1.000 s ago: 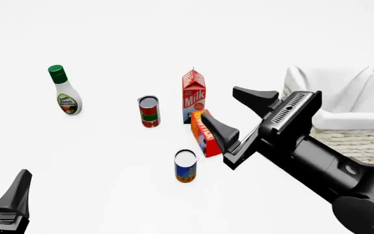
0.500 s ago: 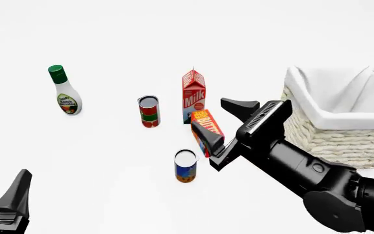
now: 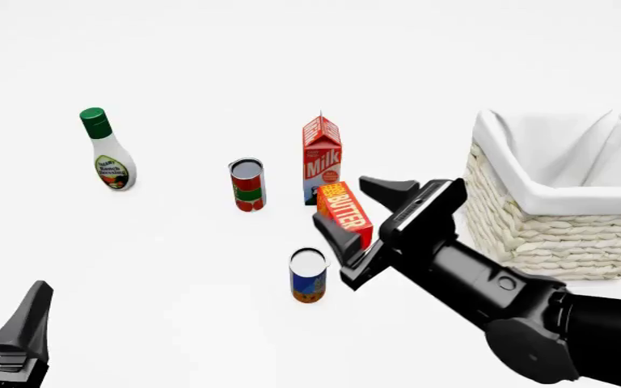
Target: Pick the alphabet soup and place it in the basket.
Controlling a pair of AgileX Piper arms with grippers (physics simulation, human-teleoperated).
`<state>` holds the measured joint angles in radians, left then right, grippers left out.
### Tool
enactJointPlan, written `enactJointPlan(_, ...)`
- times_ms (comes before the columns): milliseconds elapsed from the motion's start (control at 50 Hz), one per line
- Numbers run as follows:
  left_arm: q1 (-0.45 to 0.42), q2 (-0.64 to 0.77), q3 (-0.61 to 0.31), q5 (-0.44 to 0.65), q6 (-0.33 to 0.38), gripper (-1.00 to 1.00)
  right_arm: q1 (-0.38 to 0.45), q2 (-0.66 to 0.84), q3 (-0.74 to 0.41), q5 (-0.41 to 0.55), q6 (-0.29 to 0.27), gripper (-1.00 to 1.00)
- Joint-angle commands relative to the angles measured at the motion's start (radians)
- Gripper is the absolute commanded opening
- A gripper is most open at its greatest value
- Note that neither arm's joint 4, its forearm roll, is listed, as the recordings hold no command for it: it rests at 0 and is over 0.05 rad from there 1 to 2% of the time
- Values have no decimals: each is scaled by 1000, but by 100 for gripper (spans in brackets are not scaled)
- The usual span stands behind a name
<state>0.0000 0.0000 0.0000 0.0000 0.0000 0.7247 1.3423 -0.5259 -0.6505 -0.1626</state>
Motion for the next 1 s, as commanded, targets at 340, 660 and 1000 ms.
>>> enactJointPlan(340,0,0,0,0,0,100,23,87,3,-52,13,100)
enactJointPlan(660,0,0,0,0,0,100,24,168,-16,-67,1,100)
enactJointPlan(1000,0,0,0,0,0,100,22,233,-30,-87,-1,100)
